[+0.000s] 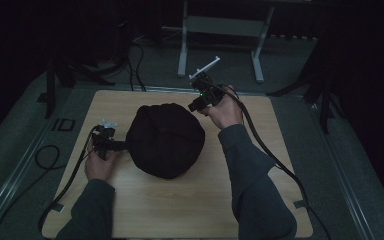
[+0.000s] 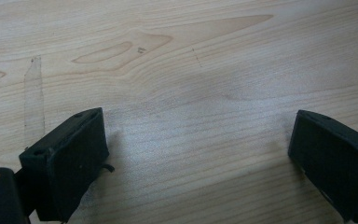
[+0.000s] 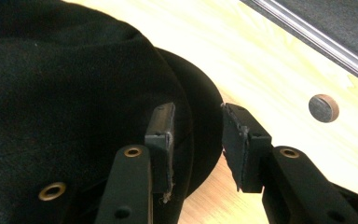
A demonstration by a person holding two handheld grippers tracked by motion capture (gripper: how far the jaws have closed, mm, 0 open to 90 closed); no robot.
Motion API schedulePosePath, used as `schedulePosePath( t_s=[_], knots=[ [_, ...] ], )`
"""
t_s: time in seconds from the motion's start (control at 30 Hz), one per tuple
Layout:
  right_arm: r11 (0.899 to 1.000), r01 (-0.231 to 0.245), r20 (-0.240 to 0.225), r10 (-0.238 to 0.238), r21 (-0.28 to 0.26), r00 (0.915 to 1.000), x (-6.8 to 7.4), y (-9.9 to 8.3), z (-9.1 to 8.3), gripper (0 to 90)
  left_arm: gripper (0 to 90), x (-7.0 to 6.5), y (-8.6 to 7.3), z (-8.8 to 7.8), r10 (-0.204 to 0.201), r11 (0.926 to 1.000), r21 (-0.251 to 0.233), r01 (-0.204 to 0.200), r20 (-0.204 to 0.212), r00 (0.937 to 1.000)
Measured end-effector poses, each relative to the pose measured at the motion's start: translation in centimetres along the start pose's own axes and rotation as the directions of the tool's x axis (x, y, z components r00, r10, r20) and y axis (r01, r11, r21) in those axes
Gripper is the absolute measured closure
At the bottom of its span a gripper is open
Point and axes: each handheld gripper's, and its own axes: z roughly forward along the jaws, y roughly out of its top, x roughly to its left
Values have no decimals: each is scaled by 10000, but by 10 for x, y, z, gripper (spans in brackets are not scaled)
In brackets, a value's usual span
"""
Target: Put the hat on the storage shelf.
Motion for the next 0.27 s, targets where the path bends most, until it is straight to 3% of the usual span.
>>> schedulePosePath(
  t_s=[0.27],
  knots=[
    [9994,341,22,-341,72,9994,4,-3,-4,639,40,0,0,0,-1,10000,-1,1,-3,10000]
  ],
)
